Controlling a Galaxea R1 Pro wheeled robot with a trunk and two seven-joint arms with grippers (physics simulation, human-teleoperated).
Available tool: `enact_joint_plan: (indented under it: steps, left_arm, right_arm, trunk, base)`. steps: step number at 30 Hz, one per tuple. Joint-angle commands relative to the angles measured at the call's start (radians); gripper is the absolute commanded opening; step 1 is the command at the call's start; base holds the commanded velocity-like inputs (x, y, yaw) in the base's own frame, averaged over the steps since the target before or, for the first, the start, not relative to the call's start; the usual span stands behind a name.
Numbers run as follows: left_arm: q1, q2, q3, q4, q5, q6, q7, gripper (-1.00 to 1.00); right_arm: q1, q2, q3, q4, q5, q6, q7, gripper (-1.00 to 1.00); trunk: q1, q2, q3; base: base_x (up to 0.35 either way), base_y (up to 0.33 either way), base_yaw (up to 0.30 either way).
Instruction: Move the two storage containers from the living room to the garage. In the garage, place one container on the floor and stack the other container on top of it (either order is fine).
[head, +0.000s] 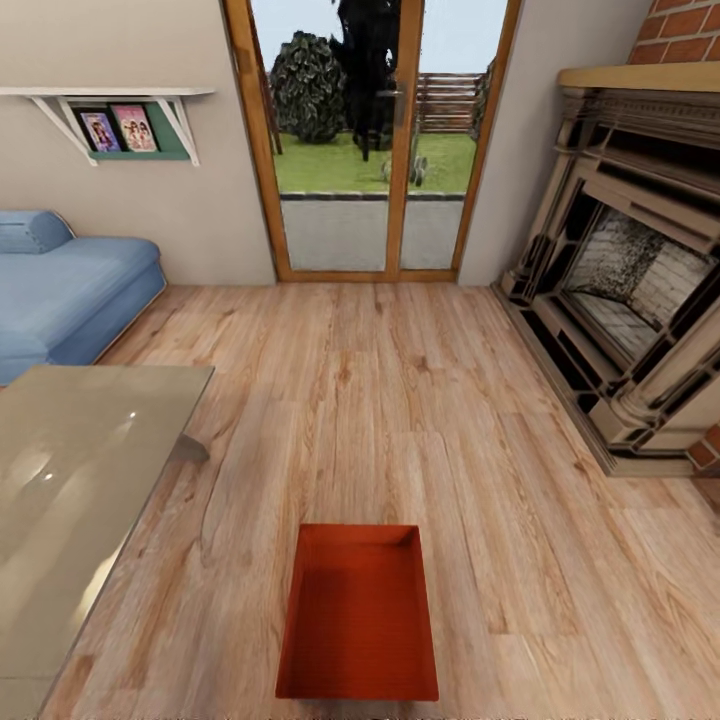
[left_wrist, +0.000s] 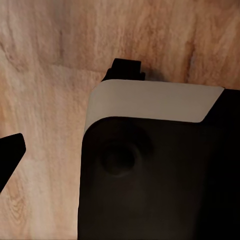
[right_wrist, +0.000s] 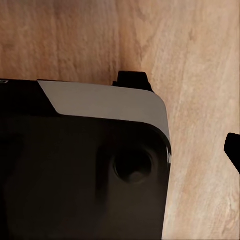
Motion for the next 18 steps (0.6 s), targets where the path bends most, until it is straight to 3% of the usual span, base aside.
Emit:
enact_joint_plan:
  steps: [1,18]
  left_arm:
    - [0.0,0.0,-0.001,0.0,0.01,0.003,0.002,1.0]
    - [0.0,0.0,-0.001,-0.001,0.01,0.003,0.002,1.0]
  right_arm:
    - [-0.001,0.001,0.008,0.003,-0.009,-0.005,-0.001,1.0]
    - [-0.001,0.001,0.008,0.003,-0.009,-0.005,-0.001,1.0]
  trunk:
    - [0.0,0.0,-0.002]
    - [0.0,0.0,-0.03]
  base:
    - [0.0,0.0,0.0]
    - [0.0,0.0,0.0]
